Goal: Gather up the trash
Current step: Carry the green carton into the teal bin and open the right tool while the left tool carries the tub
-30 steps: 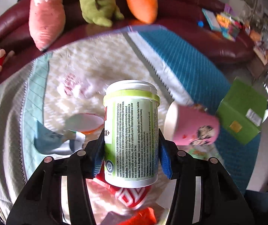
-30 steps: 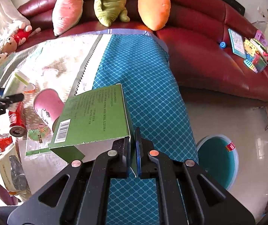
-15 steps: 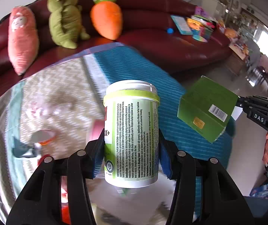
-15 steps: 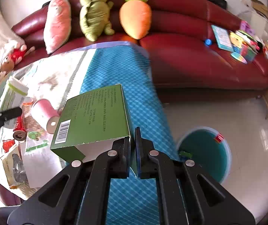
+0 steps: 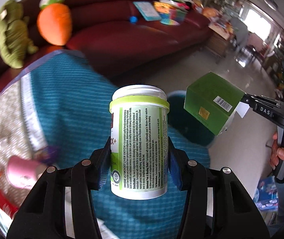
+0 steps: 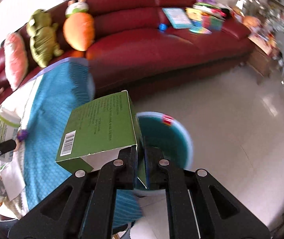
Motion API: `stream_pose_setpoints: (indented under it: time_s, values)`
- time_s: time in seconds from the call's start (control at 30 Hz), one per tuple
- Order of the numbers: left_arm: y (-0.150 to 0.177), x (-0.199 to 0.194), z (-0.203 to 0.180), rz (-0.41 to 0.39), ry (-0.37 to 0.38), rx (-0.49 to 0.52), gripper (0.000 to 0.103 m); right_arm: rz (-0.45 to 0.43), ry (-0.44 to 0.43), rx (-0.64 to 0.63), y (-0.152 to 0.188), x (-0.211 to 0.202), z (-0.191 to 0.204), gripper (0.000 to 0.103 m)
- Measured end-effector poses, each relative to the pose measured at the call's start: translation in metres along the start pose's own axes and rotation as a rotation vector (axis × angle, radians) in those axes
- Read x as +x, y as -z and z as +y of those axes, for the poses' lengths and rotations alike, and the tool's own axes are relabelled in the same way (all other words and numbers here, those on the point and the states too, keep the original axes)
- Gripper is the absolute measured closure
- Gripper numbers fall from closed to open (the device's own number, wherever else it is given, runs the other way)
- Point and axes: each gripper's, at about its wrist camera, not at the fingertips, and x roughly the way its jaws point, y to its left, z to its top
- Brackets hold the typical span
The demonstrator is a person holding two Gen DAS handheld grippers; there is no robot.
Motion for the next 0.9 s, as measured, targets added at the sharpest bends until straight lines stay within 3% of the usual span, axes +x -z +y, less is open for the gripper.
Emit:
stream_pose_setpoints:
  time_s: [0.17,0.33,0.4,0.43,0.47,0.63,0.9]
  values:
    - [-0.014,0.034,-0.037,0.047,0.019,0.053,0.052,0.051,0.025,0.037,0.008,0.019,-0.031,0.094]
    - [-0.025,0.064,-0.061,0.089,0.037,0.086,0.052,0.124,0.014,0.04,0.014,0.043,-0.038,0.088]
    - [-0.028,0.074,-0.063,0.101,0.044,0.091,0.052,0.144,-0.005,0.039,0.014,0.051,-0.037,0.075]
    - [-0.029,0.078,-0.065,0.105,0.048,0.093,0.052,0.154,-0.006,0.035,0.015,0.054,-0.035,0.058]
    - [-0.03,0.081,-0.066,0.108,0.05,0.094,0.052,0.153,-0.004,0.032,0.015,0.056,-0.034,0.048]
    - [-0.032,0.096,-0.068,0.124,0.062,0.095,0.052,0.155,0.0,0.049,0.013,0.058,-0.037,0.035]
    - [-0.033,0.115,-0.063,0.144,0.082,0.073,0.052,0.159,-0.01,0.047,0.006,0.059,-0.036,0.034]
